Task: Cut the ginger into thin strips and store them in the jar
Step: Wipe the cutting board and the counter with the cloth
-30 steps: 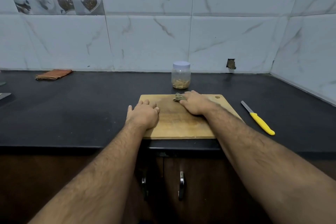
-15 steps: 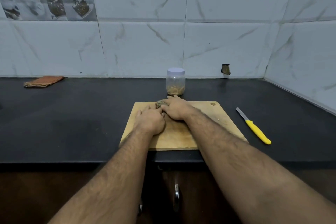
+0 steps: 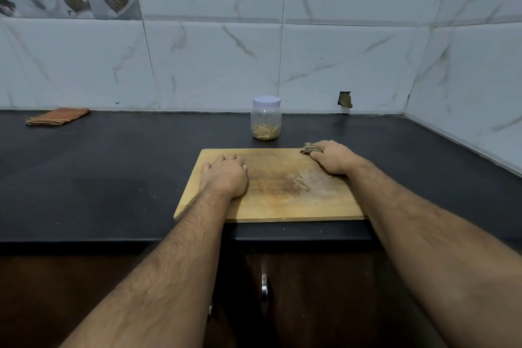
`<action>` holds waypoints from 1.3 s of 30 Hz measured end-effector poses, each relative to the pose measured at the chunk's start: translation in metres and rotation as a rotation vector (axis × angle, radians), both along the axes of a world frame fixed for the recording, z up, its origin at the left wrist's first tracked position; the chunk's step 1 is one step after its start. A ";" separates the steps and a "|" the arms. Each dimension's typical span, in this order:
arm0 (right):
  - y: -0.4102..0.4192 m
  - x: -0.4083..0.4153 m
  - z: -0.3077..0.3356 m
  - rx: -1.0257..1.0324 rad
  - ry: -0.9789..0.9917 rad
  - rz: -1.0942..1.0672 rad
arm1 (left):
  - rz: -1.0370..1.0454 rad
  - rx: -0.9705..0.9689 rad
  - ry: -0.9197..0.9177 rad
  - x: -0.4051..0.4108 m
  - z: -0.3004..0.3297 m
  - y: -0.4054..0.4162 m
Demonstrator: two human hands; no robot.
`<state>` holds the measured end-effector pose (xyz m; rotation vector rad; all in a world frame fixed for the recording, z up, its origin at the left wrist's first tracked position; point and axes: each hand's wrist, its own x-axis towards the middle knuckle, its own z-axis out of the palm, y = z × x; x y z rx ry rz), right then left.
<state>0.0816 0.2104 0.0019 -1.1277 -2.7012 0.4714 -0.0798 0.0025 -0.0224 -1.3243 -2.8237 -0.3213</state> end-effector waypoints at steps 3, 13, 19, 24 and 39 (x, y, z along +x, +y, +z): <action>-0.004 0.005 0.001 -0.024 -0.014 0.024 | 0.019 0.003 0.004 0.002 0.002 0.000; -0.064 0.046 0.007 0.068 -0.052 0.085 | 0.052 0.010 -0.016 0.013 0.005 -0.003; -0.089 0.062 -0.001 0.047 0.022 0.205 | 0.054 0.011 -0.027 0.013 0.007 -0.004; -0.103 0.089 0.008 -0.048 0.140 0.330 | 0.064 0.013 -0.035 0.011 0.007 -0.004; -0.047 -0.003 0.003 -0.067 -0.022 0.185 | 0.118 0.024 0.027 0.012 0.001 0.001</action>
